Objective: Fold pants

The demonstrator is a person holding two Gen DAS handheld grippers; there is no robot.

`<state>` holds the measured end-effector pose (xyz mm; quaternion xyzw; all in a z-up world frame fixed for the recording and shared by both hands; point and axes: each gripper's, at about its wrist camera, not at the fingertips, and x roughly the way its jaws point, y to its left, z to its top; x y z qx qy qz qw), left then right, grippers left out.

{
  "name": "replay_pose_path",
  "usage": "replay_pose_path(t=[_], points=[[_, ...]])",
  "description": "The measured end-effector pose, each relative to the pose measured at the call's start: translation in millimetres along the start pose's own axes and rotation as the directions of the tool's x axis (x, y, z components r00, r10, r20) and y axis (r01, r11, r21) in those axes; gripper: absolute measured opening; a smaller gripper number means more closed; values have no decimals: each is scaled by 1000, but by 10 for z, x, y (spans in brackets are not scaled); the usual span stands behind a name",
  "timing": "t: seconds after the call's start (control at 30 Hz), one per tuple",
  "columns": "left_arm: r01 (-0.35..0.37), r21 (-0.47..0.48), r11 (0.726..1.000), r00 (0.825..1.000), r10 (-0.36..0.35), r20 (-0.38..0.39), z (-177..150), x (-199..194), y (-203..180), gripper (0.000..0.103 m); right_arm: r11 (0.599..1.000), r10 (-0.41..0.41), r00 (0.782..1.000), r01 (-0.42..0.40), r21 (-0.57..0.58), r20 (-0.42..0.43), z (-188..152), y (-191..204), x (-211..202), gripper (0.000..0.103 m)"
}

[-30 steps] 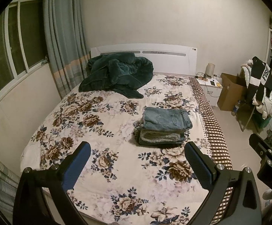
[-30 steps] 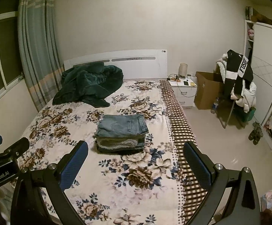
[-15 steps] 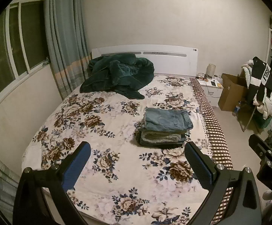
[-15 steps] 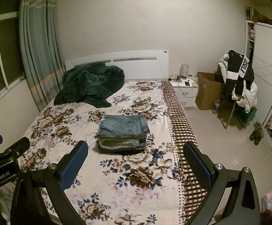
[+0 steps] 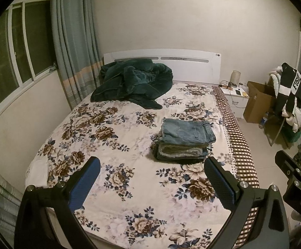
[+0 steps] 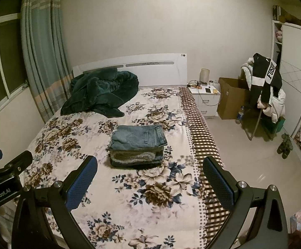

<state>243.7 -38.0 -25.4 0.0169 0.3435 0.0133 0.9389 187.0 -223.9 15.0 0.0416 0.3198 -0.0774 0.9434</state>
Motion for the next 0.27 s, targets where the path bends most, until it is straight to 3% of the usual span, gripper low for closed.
replay_pose_path(t=[0.27], points=[[3, -1, 1000, 1000, -3, 8, 27, 7, 7, 102, 1000, 0, 1000, 0, 0, -3, -19, 15, 2, 103]])
